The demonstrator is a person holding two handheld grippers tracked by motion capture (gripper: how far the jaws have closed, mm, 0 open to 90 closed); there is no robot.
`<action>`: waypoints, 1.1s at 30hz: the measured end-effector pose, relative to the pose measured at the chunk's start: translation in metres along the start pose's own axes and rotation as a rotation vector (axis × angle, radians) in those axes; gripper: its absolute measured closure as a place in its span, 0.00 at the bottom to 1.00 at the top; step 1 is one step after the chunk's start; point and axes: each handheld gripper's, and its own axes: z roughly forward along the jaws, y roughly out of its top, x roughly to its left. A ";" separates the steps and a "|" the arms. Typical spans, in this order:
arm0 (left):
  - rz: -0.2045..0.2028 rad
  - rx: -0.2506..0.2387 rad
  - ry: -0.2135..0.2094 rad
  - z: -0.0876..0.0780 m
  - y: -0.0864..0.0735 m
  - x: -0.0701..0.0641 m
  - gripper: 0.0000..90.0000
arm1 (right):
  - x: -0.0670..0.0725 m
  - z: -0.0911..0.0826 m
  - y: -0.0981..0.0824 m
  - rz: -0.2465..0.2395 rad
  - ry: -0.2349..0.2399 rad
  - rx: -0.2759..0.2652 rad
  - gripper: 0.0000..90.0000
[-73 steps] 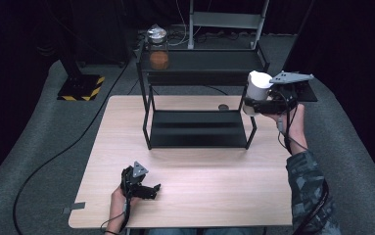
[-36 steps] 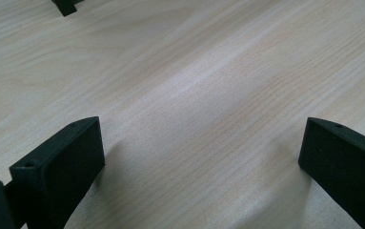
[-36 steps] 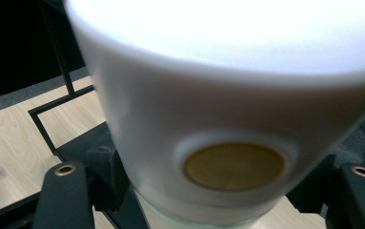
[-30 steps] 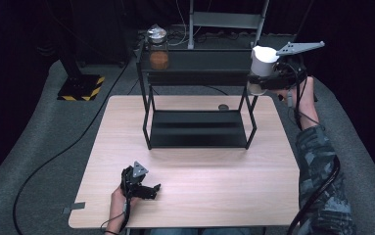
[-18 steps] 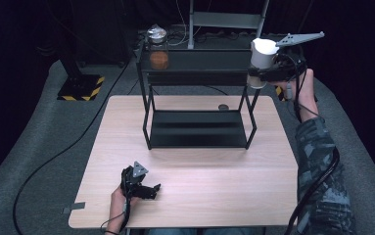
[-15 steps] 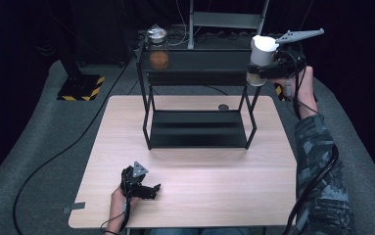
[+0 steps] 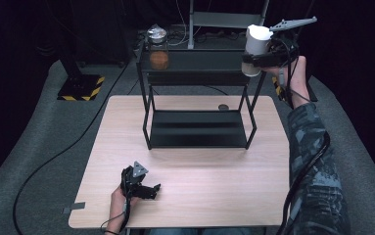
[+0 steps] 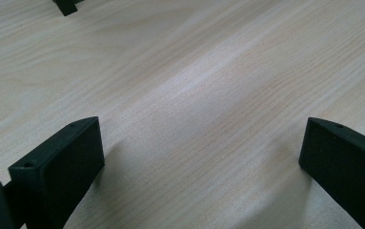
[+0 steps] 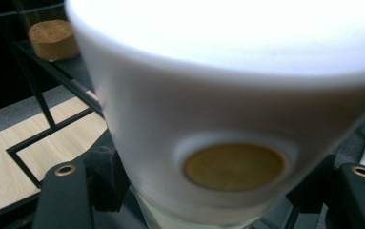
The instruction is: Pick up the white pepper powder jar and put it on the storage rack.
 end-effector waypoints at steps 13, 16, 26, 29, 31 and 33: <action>0.000 0.002 0.001 0.000 0.000 0.000 0.01 | -0.002 0.027 0.019 0.012 -0.038 0.019 0.33; 0.000 0.002 0.001 0.000 0.000 0.000 0.01 | -0.004 0.033 0.022 0.028 -0.037 0.027 0.33; 0.001 0.002 0.001 0.000 0.000 0.000 0.01 | -0.006 0.050 0.021 0.059 -0.059 0.046 0.33; 0.001 0.002 0.001 0.000 0.000 0.000 0.00 | -0.007 0.052 0.021 0.071 -0.060 0.054 0.33; 0.002 0.002 0.002 0.000 0.000 0.000 0.00 | -0.008 0.052 0.020 0.077 -0.056 0.052 0.33; 0.001 0.002 0.002 0.000 0.000 0.000 0.00 | -0.012 0.052 0.019 0.098 -0.042 0.050 0.33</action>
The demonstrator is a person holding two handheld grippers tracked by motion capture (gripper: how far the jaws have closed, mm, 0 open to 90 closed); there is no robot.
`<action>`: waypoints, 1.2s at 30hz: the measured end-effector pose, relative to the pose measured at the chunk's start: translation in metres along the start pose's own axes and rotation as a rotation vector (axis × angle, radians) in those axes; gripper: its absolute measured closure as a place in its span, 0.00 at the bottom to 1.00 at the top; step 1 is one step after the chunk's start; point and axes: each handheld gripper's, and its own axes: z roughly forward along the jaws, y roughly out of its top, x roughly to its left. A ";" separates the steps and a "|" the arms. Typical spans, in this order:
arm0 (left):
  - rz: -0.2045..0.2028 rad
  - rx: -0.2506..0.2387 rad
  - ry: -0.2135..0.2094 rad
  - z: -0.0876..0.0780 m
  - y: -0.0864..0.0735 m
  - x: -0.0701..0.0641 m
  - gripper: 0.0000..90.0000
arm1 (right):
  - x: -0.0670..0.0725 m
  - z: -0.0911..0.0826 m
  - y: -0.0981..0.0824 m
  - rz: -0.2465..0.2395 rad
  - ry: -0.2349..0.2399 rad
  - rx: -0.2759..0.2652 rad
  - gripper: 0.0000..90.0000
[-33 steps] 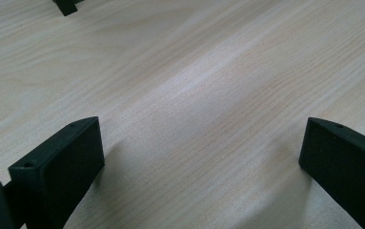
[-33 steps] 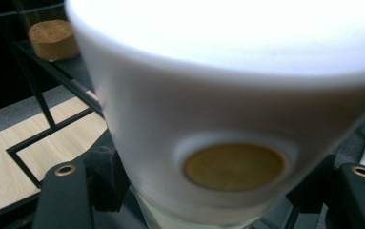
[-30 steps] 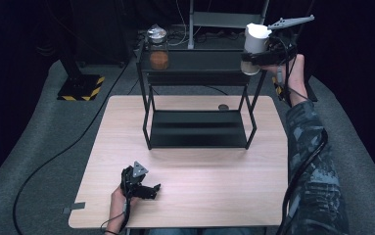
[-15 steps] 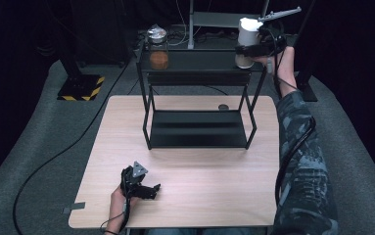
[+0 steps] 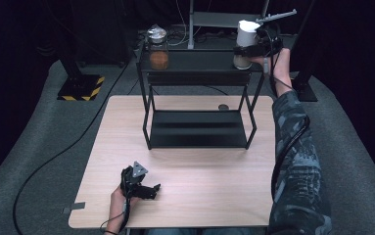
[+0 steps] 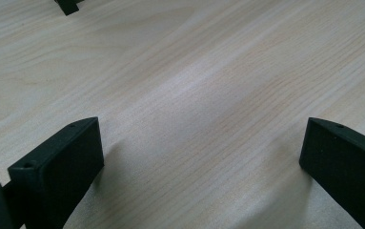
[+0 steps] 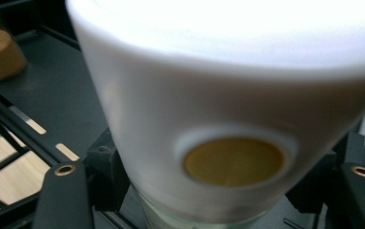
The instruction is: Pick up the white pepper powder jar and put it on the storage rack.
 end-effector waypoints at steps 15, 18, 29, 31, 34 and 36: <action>0.000 0.000 0.000 0.000 0.000 0.000 0.00 | -0.001 0.000 -0.005 0.013 0.010 -0.015 0.32; 0.000 0.000 0.001 0.000 0.000 0.000 0.00 | -0.003 -0.002 -0.005 0.014 0.022 -0.008 0.28; -0.003 -0.001 0.004 0.000 0.000 0.000 0.00 | -0.003 -0.039 -0.024 -0.036 0.085 0.019 0.08; -0.004 -0.001 0.004 0.000 0.000 -0.001 0.00 | 0.000 -0.049 -0.031 -0.052 0.094 0.020 0.06; -0.005 -0.002 0.005 0.000 0.000 -0.001 0.00 | 0.003 -0.060 -0.048 -0.074 0.111 0.018 0.04; -0.005 -0.002 0.006 0.000 0.000 -0.001 0.00 | 0.006 -0.065 -0.061 -0.083 0.118 0.018 0.03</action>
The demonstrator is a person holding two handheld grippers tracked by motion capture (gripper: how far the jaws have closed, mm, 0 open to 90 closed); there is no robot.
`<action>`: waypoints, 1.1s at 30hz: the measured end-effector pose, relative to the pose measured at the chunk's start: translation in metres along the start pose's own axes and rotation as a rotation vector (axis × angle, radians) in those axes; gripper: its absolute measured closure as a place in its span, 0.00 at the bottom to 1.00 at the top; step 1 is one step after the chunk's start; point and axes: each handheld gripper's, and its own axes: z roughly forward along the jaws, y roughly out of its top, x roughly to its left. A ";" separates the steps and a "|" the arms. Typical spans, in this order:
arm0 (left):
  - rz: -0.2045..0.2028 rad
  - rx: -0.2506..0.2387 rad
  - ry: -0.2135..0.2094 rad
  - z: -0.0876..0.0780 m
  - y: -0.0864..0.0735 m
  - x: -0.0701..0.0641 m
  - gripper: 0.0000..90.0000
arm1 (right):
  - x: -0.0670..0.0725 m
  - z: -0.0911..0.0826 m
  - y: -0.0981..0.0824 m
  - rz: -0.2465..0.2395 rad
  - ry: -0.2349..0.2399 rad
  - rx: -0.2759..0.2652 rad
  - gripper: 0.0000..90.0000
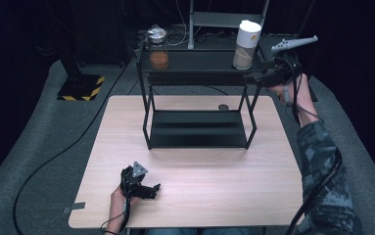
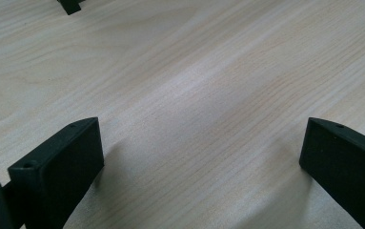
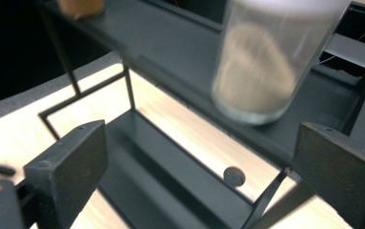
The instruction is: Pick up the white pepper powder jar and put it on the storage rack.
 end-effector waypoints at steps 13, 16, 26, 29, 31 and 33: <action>-0.002 -0.001 0.003 0.000 0.000 0.000 0.00 | 0.037 -0.006 -0.092 -0.051 0.049 0.070 0.00; -0.002 -0.001 0.005 0.000 0.000 -0.001 0.00 | 0.043 0.000 -0.126 -0.029 0.072 0.080 0.00; -0.005 -0.001 0.007 0.000 0.000 -0.001 0.00 | 0.073 0.032 -0.250 0.084 -0.003 0.197 0.00; -0.007 -0.001 0.007 0.000 0.000 -0.001 0.00 | 0.083 0.036 -0.274 0.109 -0.031 0.215 0.00; -0.007 -0.002 0.007 0.000 0.000 -0.001 0.00 | 0.087 0.038 -0.285 0.127 -0.033 0.217 0.00; -0.007 -0.001 0.007 0.000 0.000 -0.001 0.00 | 0.092 0.039 -0.294 0.129 -0.043 0.215 0.00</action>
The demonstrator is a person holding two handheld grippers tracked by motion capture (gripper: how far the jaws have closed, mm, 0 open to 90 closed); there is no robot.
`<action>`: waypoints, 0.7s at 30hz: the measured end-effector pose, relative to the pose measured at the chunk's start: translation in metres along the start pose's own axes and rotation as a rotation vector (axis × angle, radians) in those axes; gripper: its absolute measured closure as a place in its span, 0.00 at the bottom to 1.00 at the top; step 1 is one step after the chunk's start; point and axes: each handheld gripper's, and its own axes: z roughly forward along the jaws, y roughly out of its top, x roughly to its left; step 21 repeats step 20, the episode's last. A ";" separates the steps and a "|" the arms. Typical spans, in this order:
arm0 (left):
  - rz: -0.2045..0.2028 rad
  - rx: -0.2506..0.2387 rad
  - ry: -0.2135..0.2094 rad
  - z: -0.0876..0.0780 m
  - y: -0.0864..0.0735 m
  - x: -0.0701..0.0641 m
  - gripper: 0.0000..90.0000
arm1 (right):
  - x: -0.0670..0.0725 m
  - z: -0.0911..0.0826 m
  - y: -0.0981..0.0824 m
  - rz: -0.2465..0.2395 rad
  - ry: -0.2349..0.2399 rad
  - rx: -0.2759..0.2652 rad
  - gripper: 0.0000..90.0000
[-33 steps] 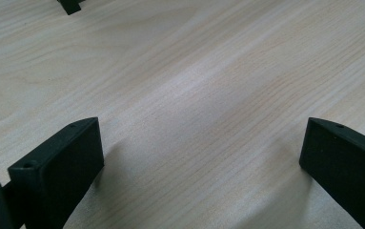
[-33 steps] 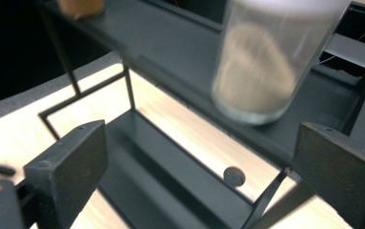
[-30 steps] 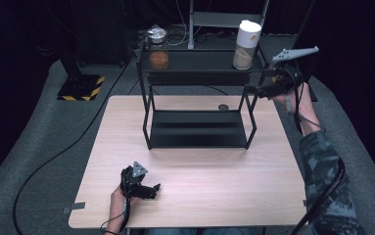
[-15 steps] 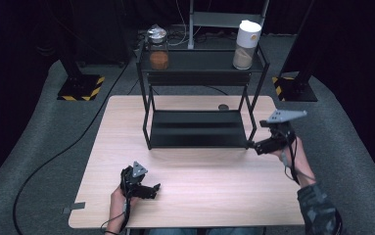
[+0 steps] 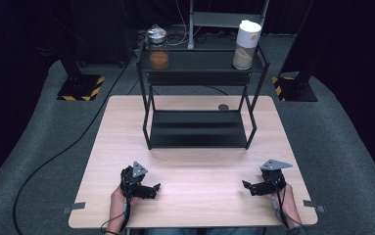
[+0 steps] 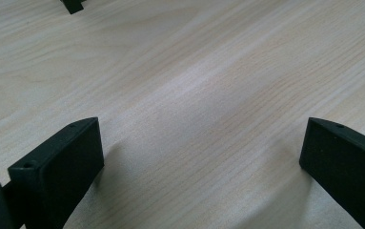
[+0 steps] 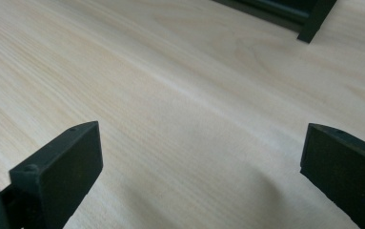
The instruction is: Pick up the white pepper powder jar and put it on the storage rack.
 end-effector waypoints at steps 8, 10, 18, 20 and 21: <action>-0.001 0.000 0.001 0.000 0.000 0.000 0.00 | -0.005 0.004 -0.013 0.033 0.025 -0.033 0.00; -0.001 0.000 0.001 0.000 0.000 0.000 0.00 | -0.006 0.004 -0.013 0.036 0.032 -0.033 0.00; -0.001 0.001 0.003 0.000 0.000 0.000 0.00 | 0.004 0.000 -0.022 0.032 -0.025 -0.079 0.00; -0.001 0.000 0.003 0.000 0.000 -0.001 0.00 | 0.004 -0.001 -0.023 0.038 -0.025 -0.088 0.00; -0.001 0.000 0.003 0.000 0.000 -0.001 0.00 | 0.004 -0.001 -0.023 0.038 -0.025 -0.088 0.00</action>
